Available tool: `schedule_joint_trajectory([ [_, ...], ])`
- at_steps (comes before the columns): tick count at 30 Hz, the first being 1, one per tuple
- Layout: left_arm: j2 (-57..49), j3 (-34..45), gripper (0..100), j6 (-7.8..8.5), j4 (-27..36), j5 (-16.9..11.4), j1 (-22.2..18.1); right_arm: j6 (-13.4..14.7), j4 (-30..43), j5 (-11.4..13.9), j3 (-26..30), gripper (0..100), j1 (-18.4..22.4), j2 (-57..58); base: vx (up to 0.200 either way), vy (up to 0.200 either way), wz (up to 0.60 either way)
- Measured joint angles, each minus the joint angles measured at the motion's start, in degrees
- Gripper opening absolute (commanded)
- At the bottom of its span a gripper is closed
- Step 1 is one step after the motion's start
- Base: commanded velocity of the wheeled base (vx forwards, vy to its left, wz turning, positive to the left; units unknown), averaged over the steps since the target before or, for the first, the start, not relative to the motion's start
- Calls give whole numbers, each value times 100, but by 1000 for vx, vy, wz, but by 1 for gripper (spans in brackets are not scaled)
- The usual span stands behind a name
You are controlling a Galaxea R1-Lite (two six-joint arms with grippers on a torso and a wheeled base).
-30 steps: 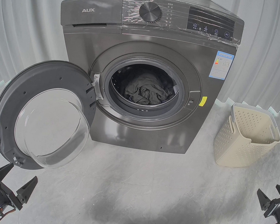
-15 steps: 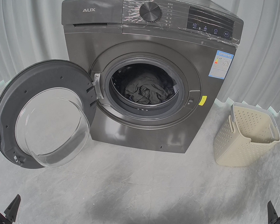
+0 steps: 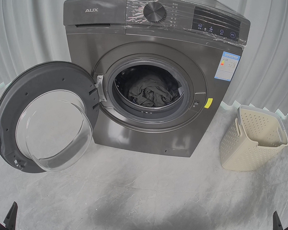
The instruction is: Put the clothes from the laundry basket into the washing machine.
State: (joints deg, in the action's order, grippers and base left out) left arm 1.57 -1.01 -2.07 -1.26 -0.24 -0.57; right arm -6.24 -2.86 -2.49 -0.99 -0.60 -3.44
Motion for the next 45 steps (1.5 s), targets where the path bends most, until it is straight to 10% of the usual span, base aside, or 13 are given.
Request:
schedule_joint_trajectory([
  [9, -83, 0, 100, 161, 157, -55, 48, 283, 265, 187, -2, 100, 35, 226, 0, 0, 0],
  [15, -94, 0, 100, 174, 158, -44, 48, 349, 286, -352, -9, 100, 57, 262, 0, 0, 0],
  [22, -94, 0, 100, 156, 166, -20, 52, 494, 340, 313, -6, 100, 67, 273, 0, 0, 0],
  [45, -89, 0, 100, 51, 169, -11, 52, 657, 324, 265, -2, 100, 65, 271, 0, 104, -78],
])
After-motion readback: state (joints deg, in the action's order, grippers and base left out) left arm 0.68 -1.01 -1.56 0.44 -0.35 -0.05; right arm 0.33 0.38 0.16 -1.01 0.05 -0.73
